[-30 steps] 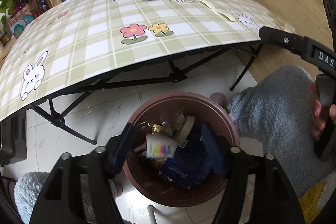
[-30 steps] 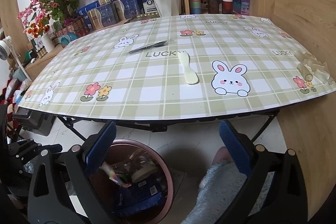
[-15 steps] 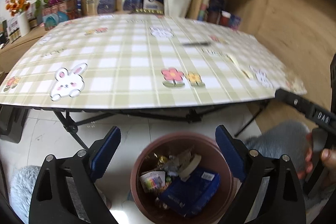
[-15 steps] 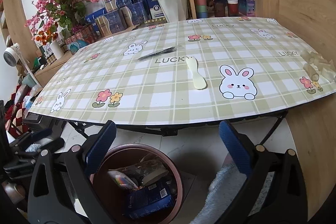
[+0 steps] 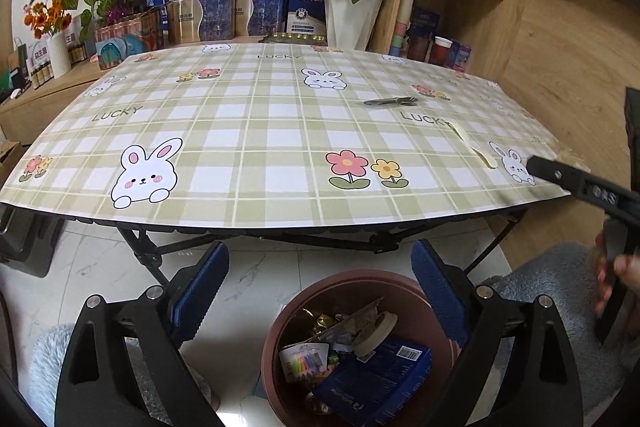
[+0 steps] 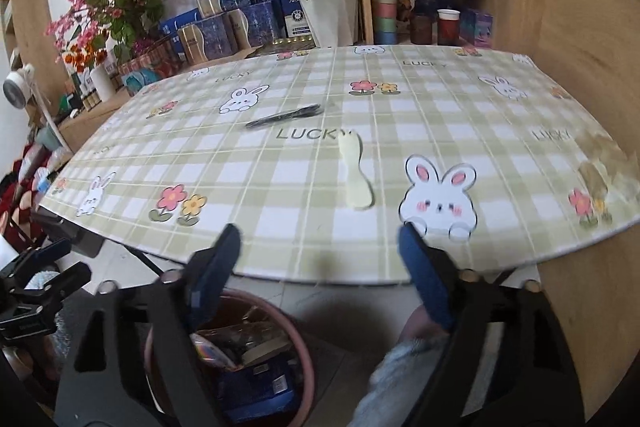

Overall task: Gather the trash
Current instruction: 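Grasp the cream plastic spoon with the right gripper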

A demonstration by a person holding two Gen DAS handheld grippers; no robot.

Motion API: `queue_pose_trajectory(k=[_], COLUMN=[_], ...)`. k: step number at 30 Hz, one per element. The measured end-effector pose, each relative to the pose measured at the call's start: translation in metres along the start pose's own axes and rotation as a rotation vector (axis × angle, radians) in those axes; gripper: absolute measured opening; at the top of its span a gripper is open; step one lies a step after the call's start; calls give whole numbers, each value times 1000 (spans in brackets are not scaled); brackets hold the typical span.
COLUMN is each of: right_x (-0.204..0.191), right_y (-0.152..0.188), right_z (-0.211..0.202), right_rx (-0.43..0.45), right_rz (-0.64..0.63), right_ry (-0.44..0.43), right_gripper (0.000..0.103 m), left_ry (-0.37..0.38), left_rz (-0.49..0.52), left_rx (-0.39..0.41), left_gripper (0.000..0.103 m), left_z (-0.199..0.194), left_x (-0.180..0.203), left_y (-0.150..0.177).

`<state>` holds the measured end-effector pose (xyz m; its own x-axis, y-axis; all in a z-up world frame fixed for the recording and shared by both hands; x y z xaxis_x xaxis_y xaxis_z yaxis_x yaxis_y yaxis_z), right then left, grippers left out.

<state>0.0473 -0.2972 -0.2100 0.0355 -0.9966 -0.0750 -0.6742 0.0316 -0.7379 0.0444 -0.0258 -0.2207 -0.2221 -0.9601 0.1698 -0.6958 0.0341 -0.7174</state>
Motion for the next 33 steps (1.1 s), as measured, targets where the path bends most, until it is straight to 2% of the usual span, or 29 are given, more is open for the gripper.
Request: queue_pose_trajectory(k=[2, 6, 11, 19, 23, 25, 26, 28, 29, 31, 33], right_x=[4, 11, 24, 18, 15, 15, 15, 17, 19, 23, 30], right_y=[-9, -30, -51, -66, -69, -70, -70, -70, -70, -70, -71], right_z=[13, 45, 87, 131, 137, 137, 137, 137, 135, 131, 123], right_rx=[-17, -59, -126, -211, -202, -195, -192, -187, -179, -159, -133], right_rz=[-22, -32, 38, -22, -61, -63, -56, -45, -26, 6, 72], right_ry=[5, -9, -37, 33, 65, 60, 58, 54, 44, 37, 2], right_gripper=[70, 56, 45, 35, 33, 28, 23, 22, 21, 7, 7], left_ry=[4, 8, 6, 2, 5, 9, 9, 13, 16, 19, 22], left_rz=[3, 0, -15, -44, -58, -61, -62, -60, -59, -53, -49], left_rx=[-5, -14, -23, -54, -63, -70, -71, -70, -69, -67, -68], left_gripper=[90, 90, 90, 90, 90, 90, 90, 90, 90, 90, 90], left_z=[3, 10, 19, 35, 39, 41, 42, 42, 42, 41, 41], left_x=[1, 2, -3, -11, -13, -14, -13, -13, -12, -11, -10], left_y=[-1, -3, -8, -10, -9, -9, -9, -9, -9, -10, -12])
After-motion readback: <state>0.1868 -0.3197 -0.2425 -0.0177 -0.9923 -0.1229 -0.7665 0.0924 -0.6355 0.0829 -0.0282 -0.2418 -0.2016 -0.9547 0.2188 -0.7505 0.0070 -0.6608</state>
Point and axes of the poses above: each gripper's, at about its wrist camera, not at the fingertips, and z roughly the way its jaws point, x to its right, y to its underside, the point moved 2 cm from there along z, roughly the way its jaws point, and after that the axes turned 4 degrees about -z, right-handed, at the moved point
